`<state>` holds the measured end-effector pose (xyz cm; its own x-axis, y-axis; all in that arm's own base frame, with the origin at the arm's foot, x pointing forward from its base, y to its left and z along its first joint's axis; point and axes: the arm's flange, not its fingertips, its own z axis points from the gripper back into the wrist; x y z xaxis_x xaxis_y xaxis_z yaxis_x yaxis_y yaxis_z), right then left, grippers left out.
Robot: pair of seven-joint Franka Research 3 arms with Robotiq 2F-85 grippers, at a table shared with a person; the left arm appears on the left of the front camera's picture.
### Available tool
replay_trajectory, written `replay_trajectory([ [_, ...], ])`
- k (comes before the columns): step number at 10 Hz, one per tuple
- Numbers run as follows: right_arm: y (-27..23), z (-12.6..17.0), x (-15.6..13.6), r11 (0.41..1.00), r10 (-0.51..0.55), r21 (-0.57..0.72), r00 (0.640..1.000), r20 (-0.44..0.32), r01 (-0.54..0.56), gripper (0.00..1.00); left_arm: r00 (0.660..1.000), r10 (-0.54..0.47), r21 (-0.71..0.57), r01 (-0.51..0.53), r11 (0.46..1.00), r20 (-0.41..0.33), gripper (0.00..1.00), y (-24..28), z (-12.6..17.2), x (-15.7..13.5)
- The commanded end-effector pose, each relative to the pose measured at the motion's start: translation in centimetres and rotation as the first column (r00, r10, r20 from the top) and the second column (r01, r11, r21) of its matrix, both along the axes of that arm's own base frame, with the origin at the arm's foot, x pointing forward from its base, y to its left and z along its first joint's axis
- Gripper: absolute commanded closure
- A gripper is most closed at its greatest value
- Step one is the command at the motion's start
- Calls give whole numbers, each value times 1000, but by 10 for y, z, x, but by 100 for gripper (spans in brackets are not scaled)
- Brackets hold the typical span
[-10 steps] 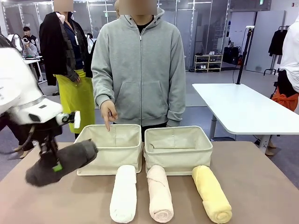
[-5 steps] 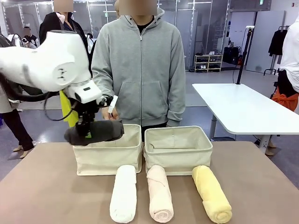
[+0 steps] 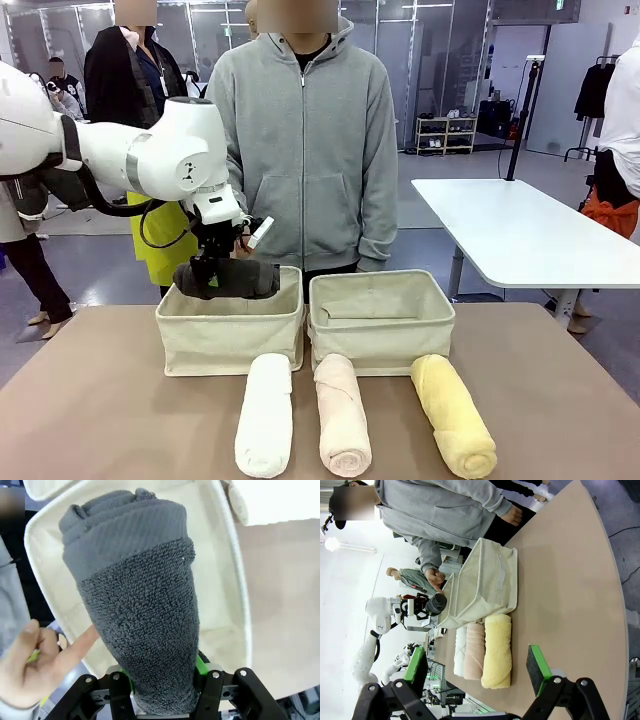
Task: Divide the towels into two baskets.
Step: Pick up one hotel-folded towel and place it in the Fabric basket indicated by the person.
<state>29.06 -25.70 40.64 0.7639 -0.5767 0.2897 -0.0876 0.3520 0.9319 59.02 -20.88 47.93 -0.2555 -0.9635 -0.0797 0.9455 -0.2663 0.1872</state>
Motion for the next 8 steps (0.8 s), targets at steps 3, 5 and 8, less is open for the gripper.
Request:
replay_trajectory([
  [3,0,3,-1,1000,-10,8,1000,14,10,0,996,22,-46,-26,999,-86,57,-3,-35,41],
  [5,0,3,-1,1000,-10,8,1000,14,10,0,992,51,-49,-57,997,-115,57,-5,-55,49],
  [8,0,3,-1,1000,-10,8,1000,14,10,0,986,67,-37,-73,997,-150,20,-9,-71,52],
])
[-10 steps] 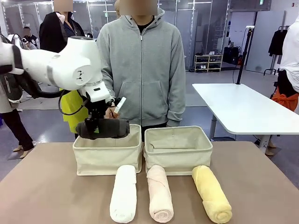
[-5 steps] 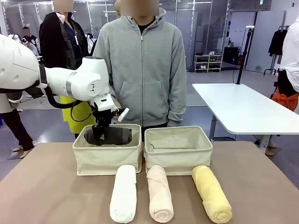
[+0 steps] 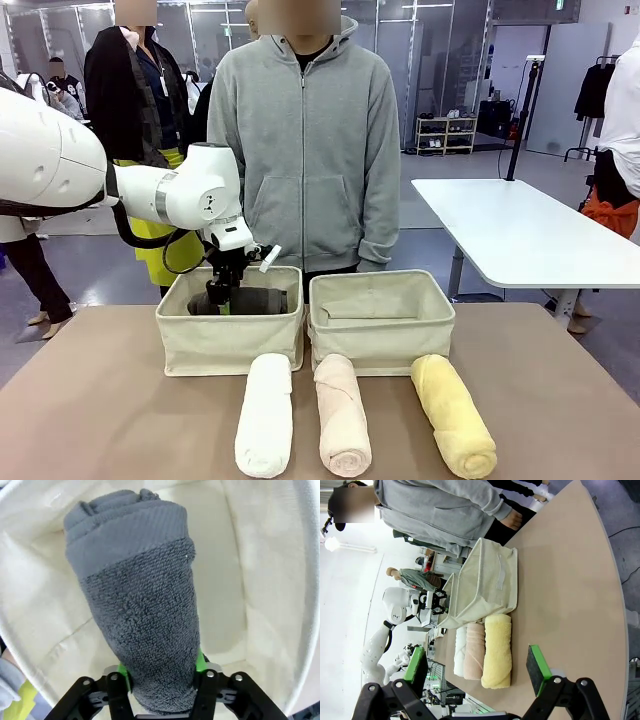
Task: Divide the towels into two baskets.
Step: Pick up one hotel-folded towel and place it in the Fabric basket indicated by the person.
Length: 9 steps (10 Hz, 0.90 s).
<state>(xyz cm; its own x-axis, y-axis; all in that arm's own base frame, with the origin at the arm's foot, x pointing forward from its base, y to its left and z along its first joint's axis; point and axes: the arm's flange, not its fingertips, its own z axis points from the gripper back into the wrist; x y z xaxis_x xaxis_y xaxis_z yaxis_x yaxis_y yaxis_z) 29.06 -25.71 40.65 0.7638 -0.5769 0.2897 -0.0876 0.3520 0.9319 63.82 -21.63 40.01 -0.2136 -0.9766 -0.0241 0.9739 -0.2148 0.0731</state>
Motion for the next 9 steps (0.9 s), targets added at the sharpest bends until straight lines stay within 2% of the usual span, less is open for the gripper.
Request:
replay_trajectory([
  [1,0,3,-1,1000,-10,8,1000,14,9,0,999,24,-19,-24,1000,-21,0,-2,9,3],
  [4,0,3,-1,1000,-10,8,1000,14,9,0,999,46,-21,-46,999,-11,0,2,16,-6],
  [6,0,3,-1,1000,-10,8,1000,14,9,0,991,130,-75,-128,989,28,0,10,32,-30],
  [7,0,3,-1,1000,-10,8,1000,14,9,0,999,40,-10,-40,999,13,0,-2,15,0],
  [9,0,3,-1,1000,-10,8,1000,14,9,0,999,40,-10,-40,999,13,0,-2,15,0],
])
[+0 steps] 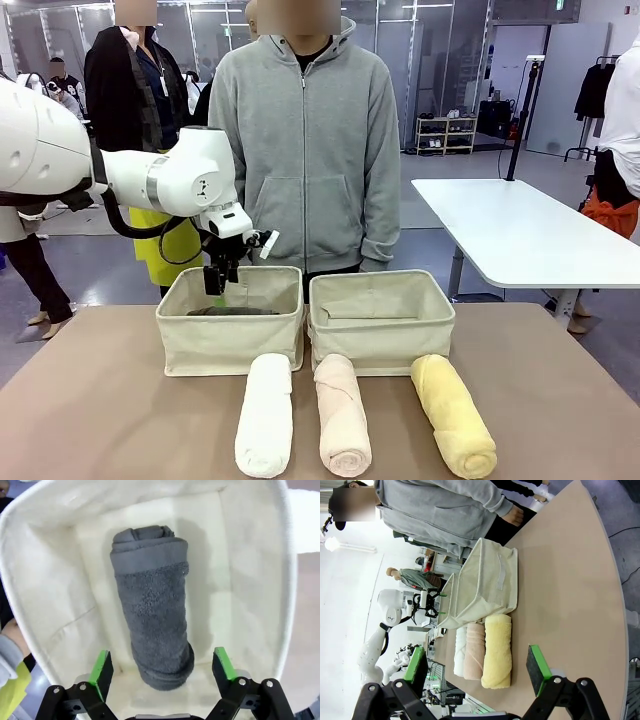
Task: Divide the towels into two baskets.
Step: Pick up one hotel-folded towel from the bottom of the table and place it in the Fabric basket indicated by the person.
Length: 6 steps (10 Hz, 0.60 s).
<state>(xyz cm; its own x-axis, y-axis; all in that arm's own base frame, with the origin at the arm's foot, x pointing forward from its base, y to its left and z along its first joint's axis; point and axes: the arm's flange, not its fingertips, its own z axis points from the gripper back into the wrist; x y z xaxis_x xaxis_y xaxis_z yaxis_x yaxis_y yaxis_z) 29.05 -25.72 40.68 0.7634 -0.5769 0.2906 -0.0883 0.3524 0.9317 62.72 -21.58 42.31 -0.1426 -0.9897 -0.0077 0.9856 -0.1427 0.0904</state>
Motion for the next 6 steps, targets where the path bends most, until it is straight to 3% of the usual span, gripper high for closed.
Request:
replay_trajectory([
  [1,0,2,-1,1000,-9,8,1000,13,9,0,999,-32,10,32,999,-1,0,-2,-8,11],
  [5,0,2,-1,1000,-9,8,1000,13,9,0,1000,-16,4,16,1000,-14,0,-5,-15,7],
  [6,0,2,-1,1000,-9,8,1000,13,9,0,1000,17,-37,-17,999,-12,0,0,11,1],
])
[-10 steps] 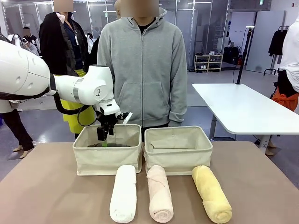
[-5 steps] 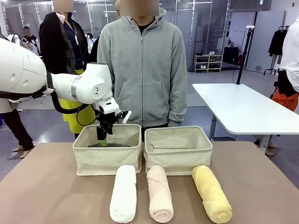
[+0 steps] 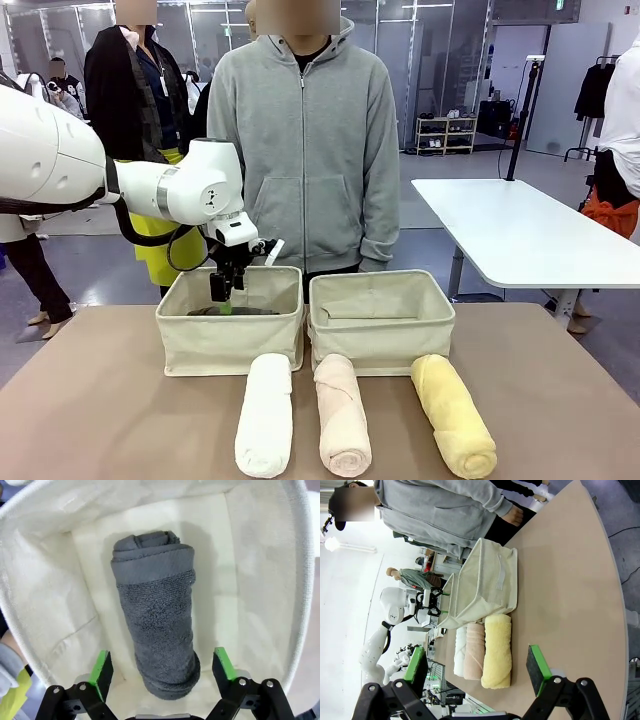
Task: Divide the towels into two baskets.
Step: Pick up one hotel-folded towel from the bottom of the table and place it in the Fabric basket indicated by the person.
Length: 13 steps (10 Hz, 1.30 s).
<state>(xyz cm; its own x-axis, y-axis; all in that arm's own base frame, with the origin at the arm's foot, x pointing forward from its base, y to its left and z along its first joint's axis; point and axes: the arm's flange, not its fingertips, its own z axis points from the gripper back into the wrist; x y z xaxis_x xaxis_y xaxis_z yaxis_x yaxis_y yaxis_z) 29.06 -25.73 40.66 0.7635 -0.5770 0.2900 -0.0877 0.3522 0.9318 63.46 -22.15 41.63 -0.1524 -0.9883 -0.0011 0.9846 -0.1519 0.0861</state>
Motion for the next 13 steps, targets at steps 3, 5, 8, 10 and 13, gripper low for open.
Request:
replay_trajectory([
  [3,0,3,-1,1000,-9,8,1000,13,9,0,983,133,-248,-161,955,-127,0,52,60,-55],
  [5,0,3,-1,1000,-9,8,1000,13,9,0,949,217,-361,-290,886,-229,0,105,77,-102],
  [8,0,3,-1,1000,-9,8,1000,13,9,0,868,206,-567,-457,686,-451,0,184,57,-165],
  [10,0,3,-1,1000,-9,8,1000,13,9,0,769,224,-610,-619,494,-599,0,251,35,-199],
  [13,0,3,-1,1000,-9,8,1000,13,9,0,572,223,-521,-816,250,-790,0,341,-7,-246],
])
